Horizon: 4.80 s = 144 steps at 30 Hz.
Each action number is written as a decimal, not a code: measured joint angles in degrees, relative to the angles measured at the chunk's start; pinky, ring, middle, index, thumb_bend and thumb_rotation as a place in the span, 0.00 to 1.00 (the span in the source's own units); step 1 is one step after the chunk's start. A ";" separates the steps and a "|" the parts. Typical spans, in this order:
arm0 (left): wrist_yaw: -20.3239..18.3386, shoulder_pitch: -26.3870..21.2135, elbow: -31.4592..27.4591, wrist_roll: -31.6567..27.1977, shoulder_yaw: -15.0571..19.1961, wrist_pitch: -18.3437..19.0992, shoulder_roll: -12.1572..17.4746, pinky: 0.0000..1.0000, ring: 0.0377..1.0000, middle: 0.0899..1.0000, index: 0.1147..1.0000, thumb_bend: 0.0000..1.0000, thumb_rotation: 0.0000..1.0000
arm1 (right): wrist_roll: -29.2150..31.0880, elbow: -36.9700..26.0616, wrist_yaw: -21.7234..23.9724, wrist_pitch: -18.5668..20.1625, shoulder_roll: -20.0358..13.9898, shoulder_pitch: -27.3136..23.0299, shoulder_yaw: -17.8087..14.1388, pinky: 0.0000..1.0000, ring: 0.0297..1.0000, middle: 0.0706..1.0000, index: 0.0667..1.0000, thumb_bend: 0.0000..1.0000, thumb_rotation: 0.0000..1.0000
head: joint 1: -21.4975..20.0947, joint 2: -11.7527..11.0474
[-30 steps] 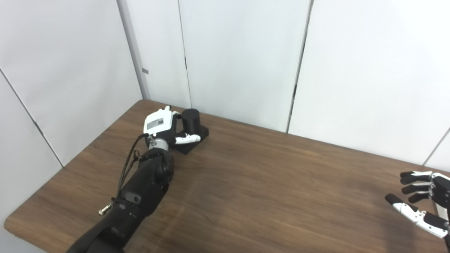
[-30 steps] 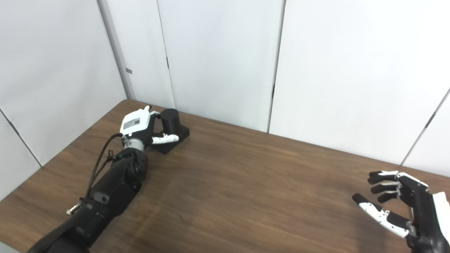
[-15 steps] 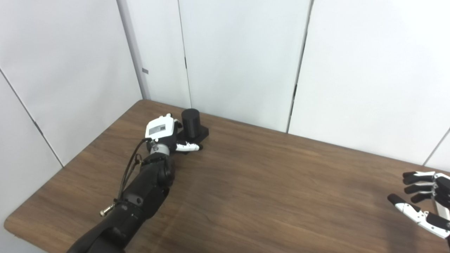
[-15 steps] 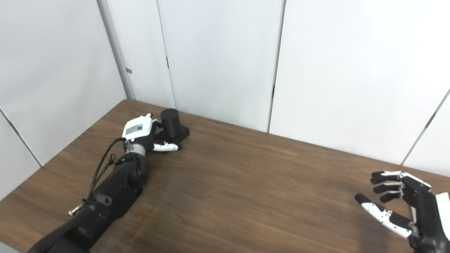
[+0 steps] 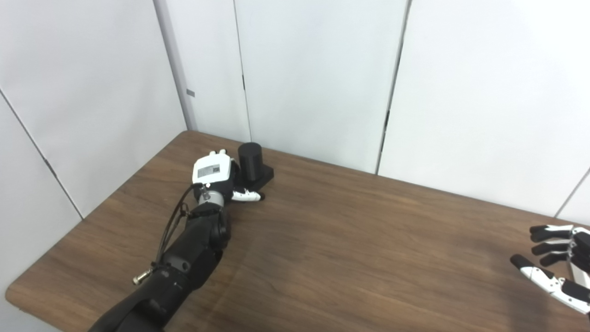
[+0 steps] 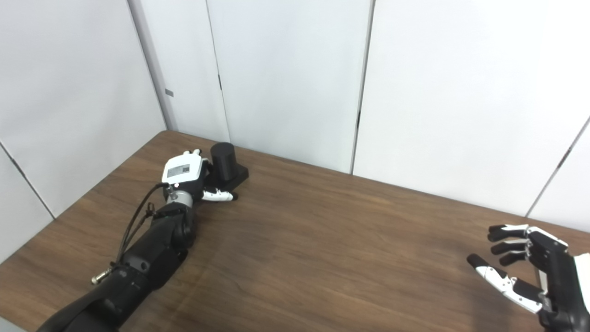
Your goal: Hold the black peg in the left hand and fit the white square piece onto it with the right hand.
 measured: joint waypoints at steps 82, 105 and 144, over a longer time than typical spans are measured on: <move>-13.23 -0.17 -2.14 -18.06 -10.45 -36.85 6.08 0.73 0.82 0.80 0.42 0.52 0.07 | 0.31 -0.84 0.40 0.71 -1.75 -0.72 -0.73 0.44 0.53 0.62 0.46 0.50 0.11 | -9.84 4.31; -17.12 -4.28 -10.68 -8.16 -23.04 -42.59 0.85 0.78 0.82 0.79 0.42 0.52 0.07 | -1.55 6.85 -2.50 -9.13 -1.30 -0.88 -0.69 0.43 0.52 0.63 0.46 0.50 0.12 | -26.01 8.79; -10.06 -5.82 -7.11 -2.02 -25.39 -49.71 3.02 0.75 0.79 0.79 0.42 0.52 0.07 | -44.70 1.78 32.13 19.14 -23.66 -14.37 13.65 0.88 1.00 1.00 0.91 0.93 0.20 | -55.19 0.00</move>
